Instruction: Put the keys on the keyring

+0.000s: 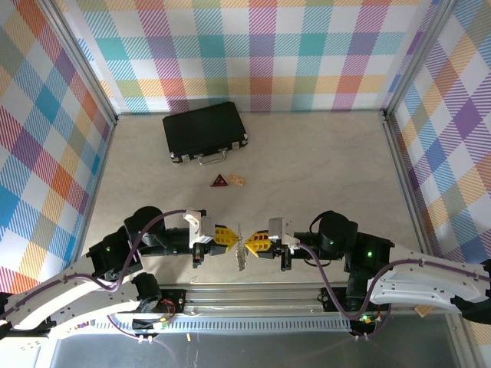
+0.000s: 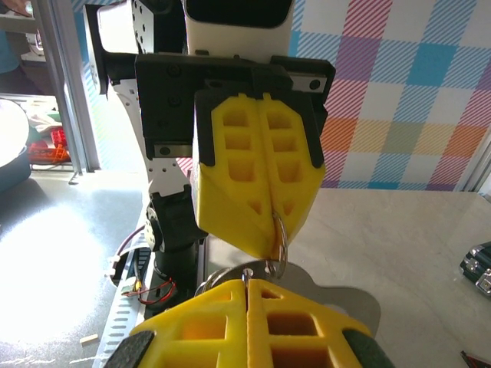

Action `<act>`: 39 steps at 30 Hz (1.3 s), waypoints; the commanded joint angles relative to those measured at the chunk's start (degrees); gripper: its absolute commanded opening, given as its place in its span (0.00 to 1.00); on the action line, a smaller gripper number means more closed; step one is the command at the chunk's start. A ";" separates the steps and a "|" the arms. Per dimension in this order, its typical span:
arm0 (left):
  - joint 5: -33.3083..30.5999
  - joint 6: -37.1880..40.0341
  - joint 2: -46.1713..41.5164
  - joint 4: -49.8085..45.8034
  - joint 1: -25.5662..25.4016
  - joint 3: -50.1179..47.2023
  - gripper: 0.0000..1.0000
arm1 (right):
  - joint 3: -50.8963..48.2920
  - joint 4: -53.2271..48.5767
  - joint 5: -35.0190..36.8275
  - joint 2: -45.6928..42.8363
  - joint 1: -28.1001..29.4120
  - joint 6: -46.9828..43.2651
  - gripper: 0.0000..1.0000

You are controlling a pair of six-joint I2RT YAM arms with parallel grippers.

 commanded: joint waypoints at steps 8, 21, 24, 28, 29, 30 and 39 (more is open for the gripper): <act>1.06 -0.83 -1.00 3.34 -0.53 0.47 0.00 | 0.04 2.47 4.56 -2.83 0.18 1.74 0.00; 0.70 -0.61 -0.95 2.99 -0.50 0.93 0.00 | 1.96 3.59 3.03 0.30 0.18 3.45 0.00; 0.40 -0.44 -1.05 2.99 -0.53 0.93 0.00 | 2.57 3.16 3.23 0.41 0.22 5.76 0.00; 0.32 -0.44 -1.05 2.99 -0.49 0.84 0.00 | 2.81 2.84 3.34 0.07 0.20 6.34 0.00; 0.22 -0.46 -1.06 3.04 -0.53 0.72 0.00 | 2.93 2.85 3.30 0.06 0.21 6.43 0.00; 0.13 -0.46 -1.05 3.08 -0.53 0.66 0.00 | 2.85 2.85 3.30 0.06 0.22 6.42 0.00; -0.41 -0.28 -1.54 3.16 -0.53 0.43 0.00 | 2.54 2.98 3.12 -0.81 0.21 6.44 0.00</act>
